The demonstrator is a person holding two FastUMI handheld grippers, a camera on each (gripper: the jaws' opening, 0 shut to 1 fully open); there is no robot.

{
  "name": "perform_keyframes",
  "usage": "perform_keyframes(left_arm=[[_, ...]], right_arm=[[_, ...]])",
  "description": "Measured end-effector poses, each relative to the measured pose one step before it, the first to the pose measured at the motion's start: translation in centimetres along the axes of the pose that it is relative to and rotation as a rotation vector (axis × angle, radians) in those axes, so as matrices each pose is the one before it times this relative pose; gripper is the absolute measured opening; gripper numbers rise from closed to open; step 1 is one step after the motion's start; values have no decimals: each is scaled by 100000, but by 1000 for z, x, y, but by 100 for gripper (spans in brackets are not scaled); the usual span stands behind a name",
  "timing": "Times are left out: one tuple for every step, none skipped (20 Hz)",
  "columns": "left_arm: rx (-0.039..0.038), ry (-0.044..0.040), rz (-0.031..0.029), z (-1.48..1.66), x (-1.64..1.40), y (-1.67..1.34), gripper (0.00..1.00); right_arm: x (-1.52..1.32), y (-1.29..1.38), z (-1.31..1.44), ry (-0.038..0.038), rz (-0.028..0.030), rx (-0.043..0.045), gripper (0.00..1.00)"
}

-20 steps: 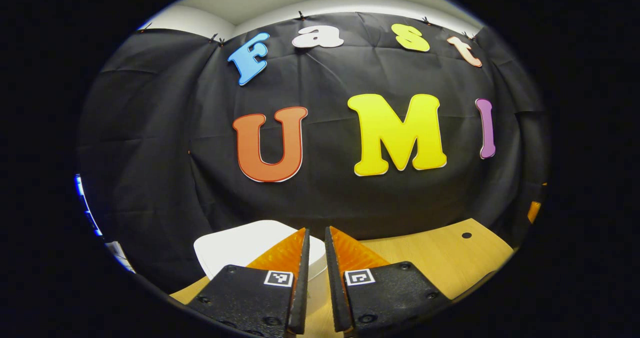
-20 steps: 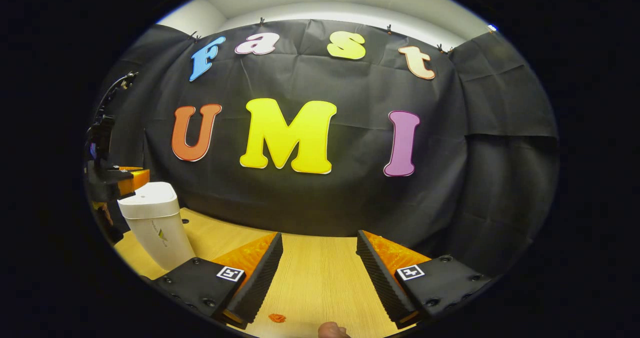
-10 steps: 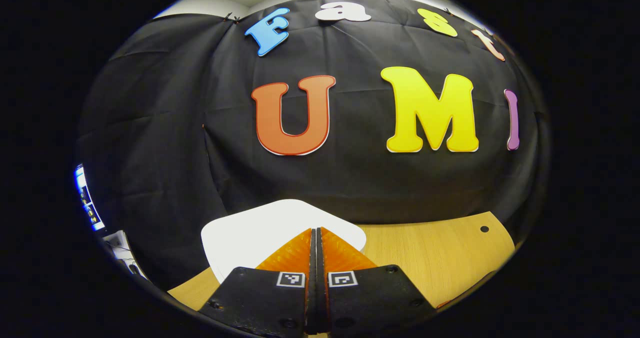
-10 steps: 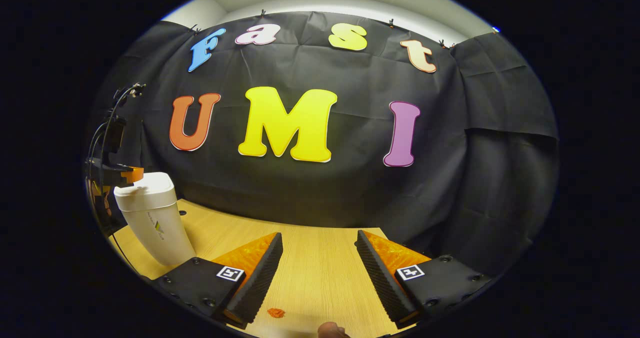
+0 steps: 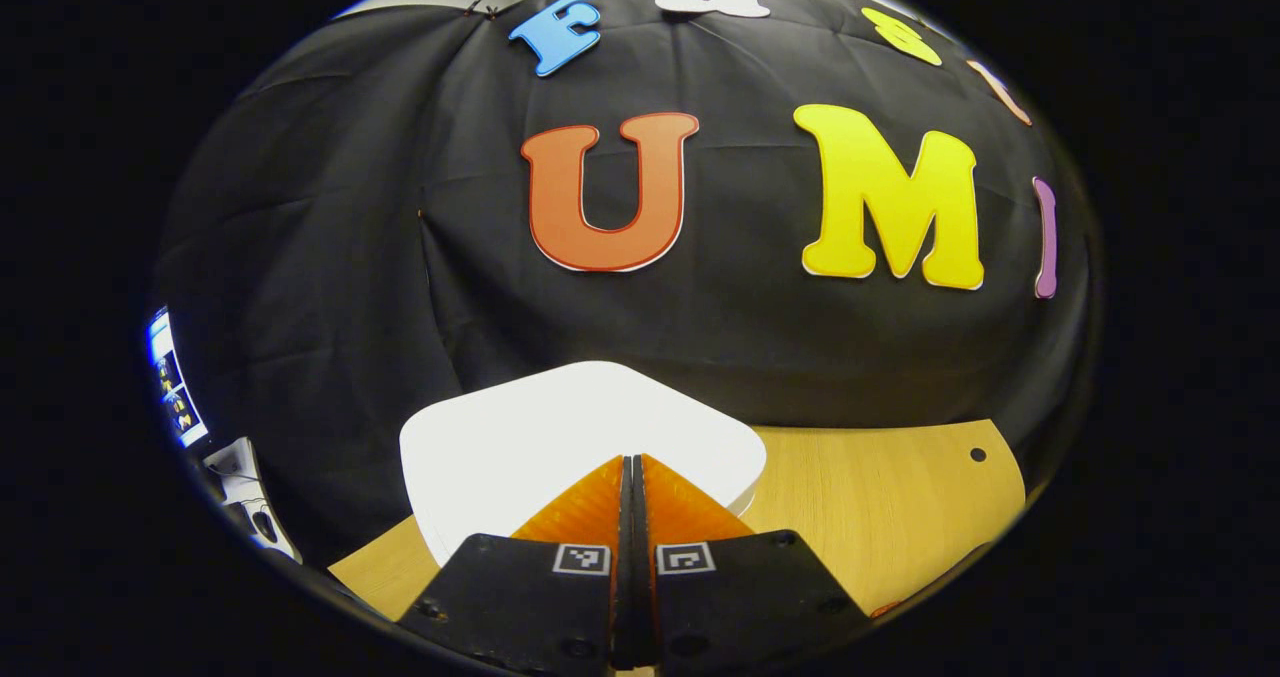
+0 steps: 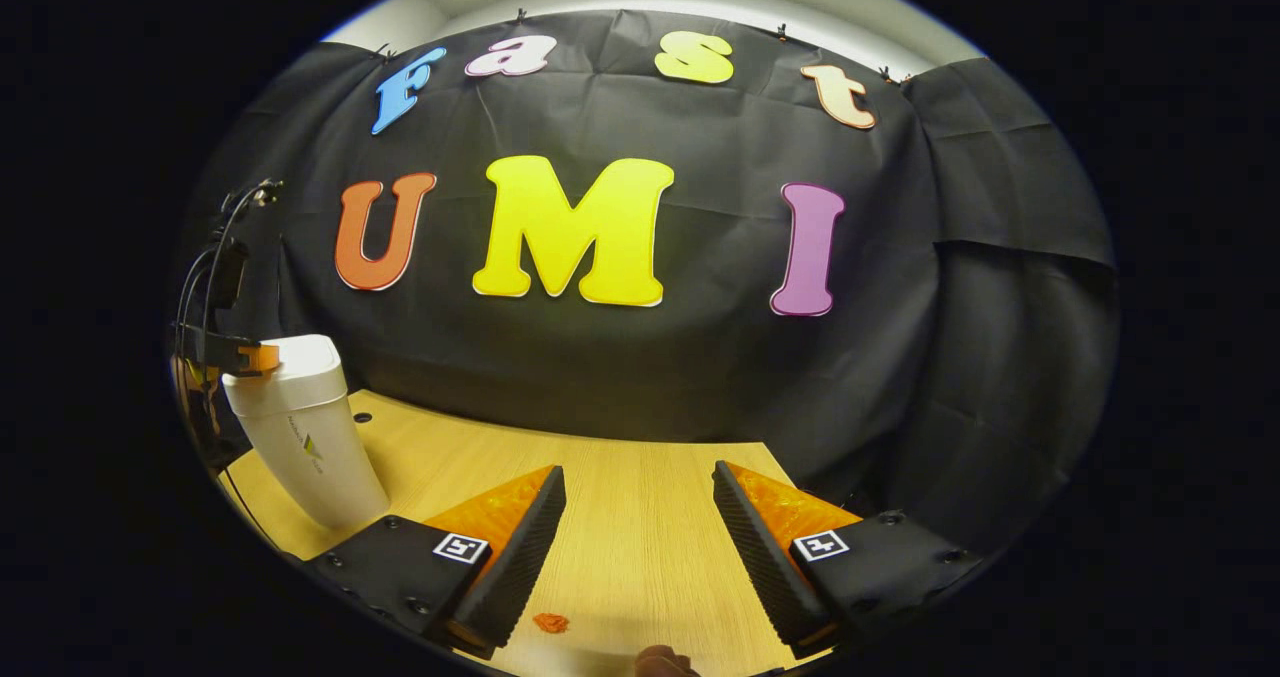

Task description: Press the lid of the desktop garbage bin to open it, pick up the crumpled paper on the desktop and throw it into the bin, then pick up the pop can on the desktop and drop it into the bin, and finally close the garbage bin lid.

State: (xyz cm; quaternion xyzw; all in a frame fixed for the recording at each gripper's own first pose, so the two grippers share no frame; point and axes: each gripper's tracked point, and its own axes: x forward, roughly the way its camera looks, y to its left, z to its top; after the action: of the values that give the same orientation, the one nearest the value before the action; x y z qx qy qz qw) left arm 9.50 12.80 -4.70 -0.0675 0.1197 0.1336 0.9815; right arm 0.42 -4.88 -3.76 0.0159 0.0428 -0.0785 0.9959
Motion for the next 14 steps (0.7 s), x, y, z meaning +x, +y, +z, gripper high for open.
perform_keyframes(left_arm=[[-224, -443, -21, 175, -26, 65, 3], [-857, 975, 260, -398, 119, -111, 3], [65, 570, 179, -153, 7, 74, 3], [-173, 482, 334, -75, -34, -12, 3], [827, 1152, 153, -54, 149, 40, 3], [970, -143, 102, 72, -186, 36, 3], [-636, 322, -3, -104, 62, 57, 3], [-955, -655, -235, 157, 75, -89, 3], [630, -29, -406, -17, -21, -45, 3], [1409, -796, -174, 314, -183, -36, 3], [1739, -2239, -335, 589, -30, -35, 3], [700, 1025, -945, -99, -53, -284, 3], [1097, 1125, -868, 10, -255, -110, 2], [-80, -563, -675, 227, -140, -97, 3]], right_arm=[[122, 98, -135, 659, 515, 444, 94], [112, 61, -136, 508, 466, 362, 94], [112, 87, -115, 317, 492, -203, 94], [103, 22, -25, 70, 317, -243, 94], [54, 51, 20, -74, 539, 227, 94], [202, 120, 13, 41, 377, 276, 94], [196, 35, -36, 88, 115, 134, 94], [110, -13, -85, 164, 308, 422, 94], [79, 6, -8, 235, 154, 439, 94], [62, -37, -130, 262, 263, 243, 94], [-1, 74, -5, 125, 469, 112, 94], [-87, 66, -17, 62, 462, -129, 94], [-35, 113, 76, -50, 590, 56, 94], [11, 125, -115, -66, 607, 81, 94]])
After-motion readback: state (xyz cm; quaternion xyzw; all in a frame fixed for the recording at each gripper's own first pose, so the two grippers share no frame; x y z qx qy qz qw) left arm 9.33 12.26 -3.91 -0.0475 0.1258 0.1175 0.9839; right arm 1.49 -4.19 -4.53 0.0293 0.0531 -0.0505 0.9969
